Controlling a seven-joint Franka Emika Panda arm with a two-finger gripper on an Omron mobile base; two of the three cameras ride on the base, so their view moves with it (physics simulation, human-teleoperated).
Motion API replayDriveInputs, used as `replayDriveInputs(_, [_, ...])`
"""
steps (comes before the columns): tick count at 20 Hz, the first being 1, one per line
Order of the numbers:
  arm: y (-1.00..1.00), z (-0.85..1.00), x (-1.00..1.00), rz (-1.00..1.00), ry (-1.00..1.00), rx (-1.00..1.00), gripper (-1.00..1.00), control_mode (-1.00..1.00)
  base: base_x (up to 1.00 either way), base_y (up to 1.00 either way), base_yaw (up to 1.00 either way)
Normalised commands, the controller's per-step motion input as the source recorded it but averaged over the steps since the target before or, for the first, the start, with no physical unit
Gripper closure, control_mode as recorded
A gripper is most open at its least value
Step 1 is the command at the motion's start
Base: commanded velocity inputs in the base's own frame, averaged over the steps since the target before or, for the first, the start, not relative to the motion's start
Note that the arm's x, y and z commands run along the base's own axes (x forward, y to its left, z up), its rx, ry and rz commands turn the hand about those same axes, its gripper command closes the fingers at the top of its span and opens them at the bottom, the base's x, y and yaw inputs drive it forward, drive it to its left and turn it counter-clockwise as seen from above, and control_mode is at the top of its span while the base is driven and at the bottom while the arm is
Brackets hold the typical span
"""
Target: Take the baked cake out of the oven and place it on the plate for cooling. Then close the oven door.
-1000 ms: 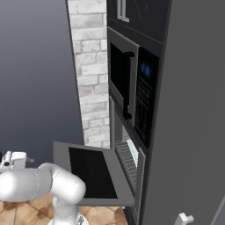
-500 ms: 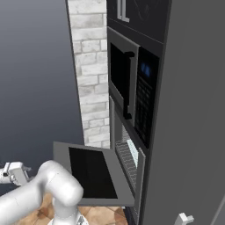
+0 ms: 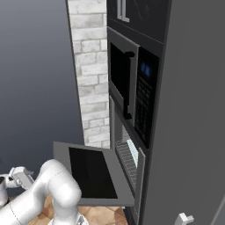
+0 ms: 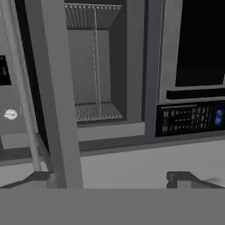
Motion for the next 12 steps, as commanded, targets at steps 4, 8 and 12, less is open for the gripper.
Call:
replayDriveInputs(4, [0.00, -0.51, 0.44, 0.00, 0.00, -0.04, -1.00, -1.00, 0.00, 0.00, 0.00])
replayDriveInputs(8, [0.00, -0.56, 0.58, 0.00, 0.04, 0.00, -1.00, -1.00, 0.00, 0.00, 0.00])
replayDriveInputs(12, [0.00, -0.60, 0.58, 0.02, 0.04, 0.00, -1.00, -1.00, 0.00, 0.00, 0.00])
